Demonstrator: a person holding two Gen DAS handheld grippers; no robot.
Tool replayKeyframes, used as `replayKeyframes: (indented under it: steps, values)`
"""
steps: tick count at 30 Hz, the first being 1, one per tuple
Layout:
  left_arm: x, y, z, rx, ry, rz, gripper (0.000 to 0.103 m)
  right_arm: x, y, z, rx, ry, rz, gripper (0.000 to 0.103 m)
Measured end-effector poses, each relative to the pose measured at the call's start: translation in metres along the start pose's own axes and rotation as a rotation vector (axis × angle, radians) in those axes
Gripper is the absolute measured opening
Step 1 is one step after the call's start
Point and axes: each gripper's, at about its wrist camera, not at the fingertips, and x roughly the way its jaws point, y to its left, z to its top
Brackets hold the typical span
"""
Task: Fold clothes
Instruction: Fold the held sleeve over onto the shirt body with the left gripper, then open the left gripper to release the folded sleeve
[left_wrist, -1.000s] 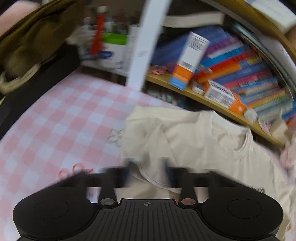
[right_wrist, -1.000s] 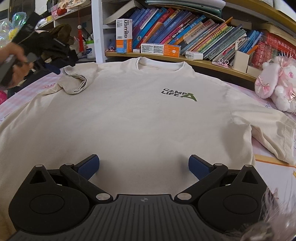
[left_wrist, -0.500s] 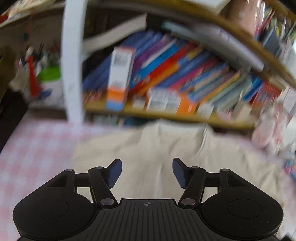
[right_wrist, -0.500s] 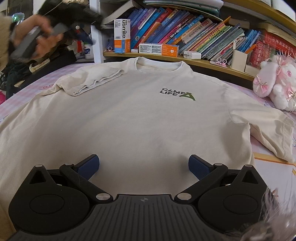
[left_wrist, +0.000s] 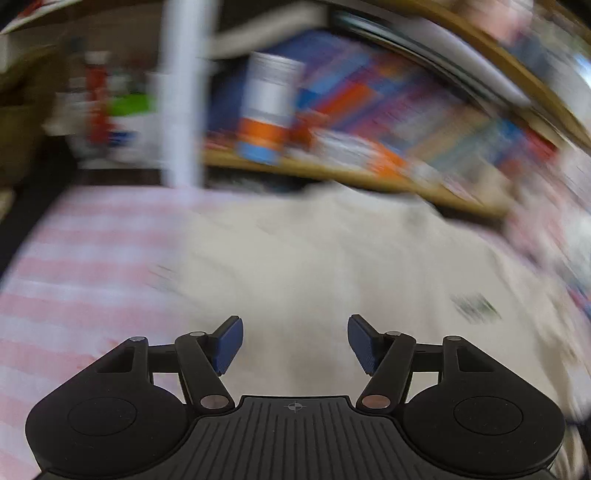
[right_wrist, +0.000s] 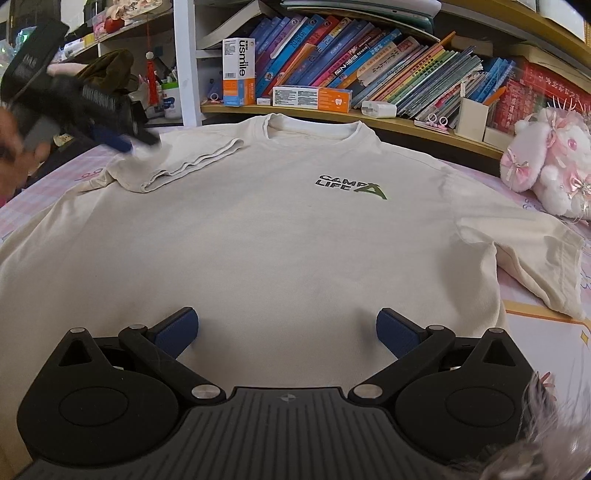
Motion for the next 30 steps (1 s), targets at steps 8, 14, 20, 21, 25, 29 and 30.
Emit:
replayKeyframes:
  steps: [8, 14, 20, 21, 25, 29, 30]
  values:
    - [0.063, 0.049, 0.034, -0.133, 0.086, 0.069, 0.049, -0.001, 0.003, -0.001, 0.014, -0.001, -0.020, 0.103]
    - [0.079, 0.061, 0.033, -0.191, 0.083, 0.010, 0.010, -0.001, 0.004, -0.002, 0.024, -0.001, -0.033, 0.103]
    - [0.080, 0.070, 0.034, -0.219, 0.036, 0.026, 0.000, 0.000, 0.009, -0.002, 0.062, -0.003, -0.081, 0.103]
    - [0.081, 0.072, 0.036, -0.222, 0.028, 0.050, 0.000, 0.000, 0.010, -0.002, 0.069, -0.003, -0.090, 0.103]
    - [0.087, 0.076, 0.040, -0.183, 0.046, 0.041, 0.001, 0.002, 0.014, -0.001, 0.094, -0.003, -0.121, 0.103]
    - [0.089, 0.081, 0.042, -0.180, 0.049, 0.048, 0.001, 0.005, 0.016, 0.001, 0.109, -0.003, -0.140, 0.103]
    - [0.089, 0.082, 0.043, -0.182, 0.049, 0.052, 0.001, 0.006, 0.017, 0.001, 0.110, -0.003, -0.142, 0.103]
